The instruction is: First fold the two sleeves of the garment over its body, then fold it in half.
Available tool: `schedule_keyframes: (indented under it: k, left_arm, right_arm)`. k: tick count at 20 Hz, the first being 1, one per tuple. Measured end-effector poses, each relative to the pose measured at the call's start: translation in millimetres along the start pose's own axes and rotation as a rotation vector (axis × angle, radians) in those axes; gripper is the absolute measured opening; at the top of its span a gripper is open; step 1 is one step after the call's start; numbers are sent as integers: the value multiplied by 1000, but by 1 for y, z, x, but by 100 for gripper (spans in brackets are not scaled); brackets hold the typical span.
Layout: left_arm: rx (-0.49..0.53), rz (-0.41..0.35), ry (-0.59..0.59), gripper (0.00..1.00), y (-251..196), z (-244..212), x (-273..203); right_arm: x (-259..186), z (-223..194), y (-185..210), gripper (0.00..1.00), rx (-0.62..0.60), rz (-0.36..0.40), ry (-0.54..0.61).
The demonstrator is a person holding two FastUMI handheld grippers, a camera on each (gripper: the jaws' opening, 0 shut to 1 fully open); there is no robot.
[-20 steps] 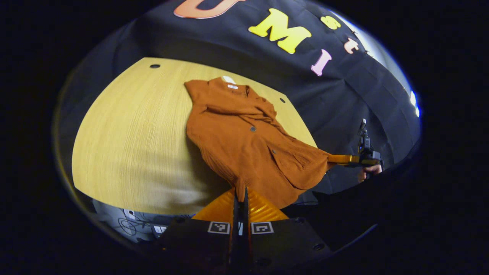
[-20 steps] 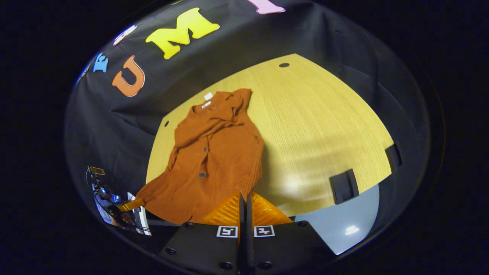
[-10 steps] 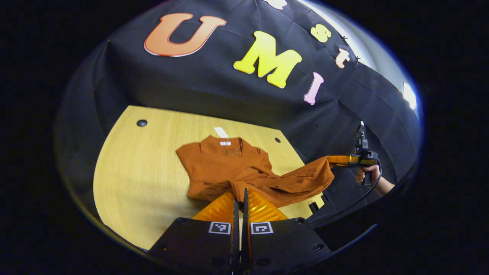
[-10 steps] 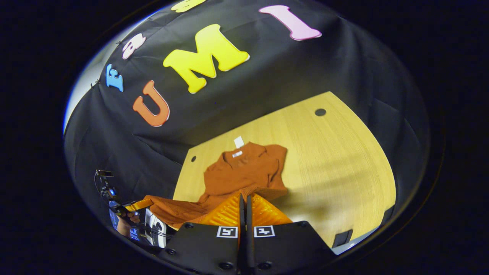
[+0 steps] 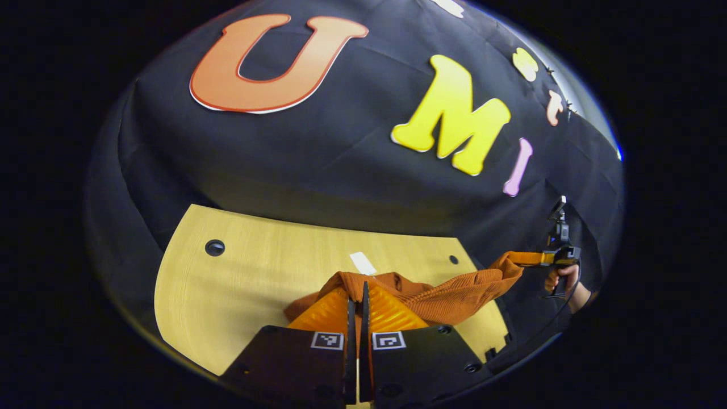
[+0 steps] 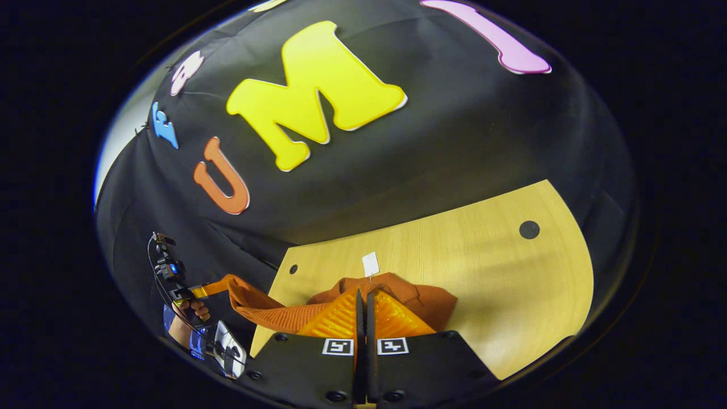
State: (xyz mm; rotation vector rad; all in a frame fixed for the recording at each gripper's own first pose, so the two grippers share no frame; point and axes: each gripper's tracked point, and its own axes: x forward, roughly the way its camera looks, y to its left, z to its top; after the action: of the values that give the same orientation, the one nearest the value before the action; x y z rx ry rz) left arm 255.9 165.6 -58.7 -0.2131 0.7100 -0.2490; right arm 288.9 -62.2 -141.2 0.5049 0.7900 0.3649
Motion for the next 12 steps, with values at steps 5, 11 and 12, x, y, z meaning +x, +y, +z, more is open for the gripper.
schedule_keyframes:
  k: [5, 11, 12]
  left_arm:
    - [43, 102, 103, 5, 54, -43, 124]
    - [111, 225, 167, 8, 90, -79, 200]
    - [109, 234, 175, 9, 85, -84, 204]
  right_arm:
    - [124, -12, -82, 0, 93, -99, 89]
    - [205, -38, -139, 1, 87, -186, 152]
    - [210, -40, -144, 0, 76, -197, 157]
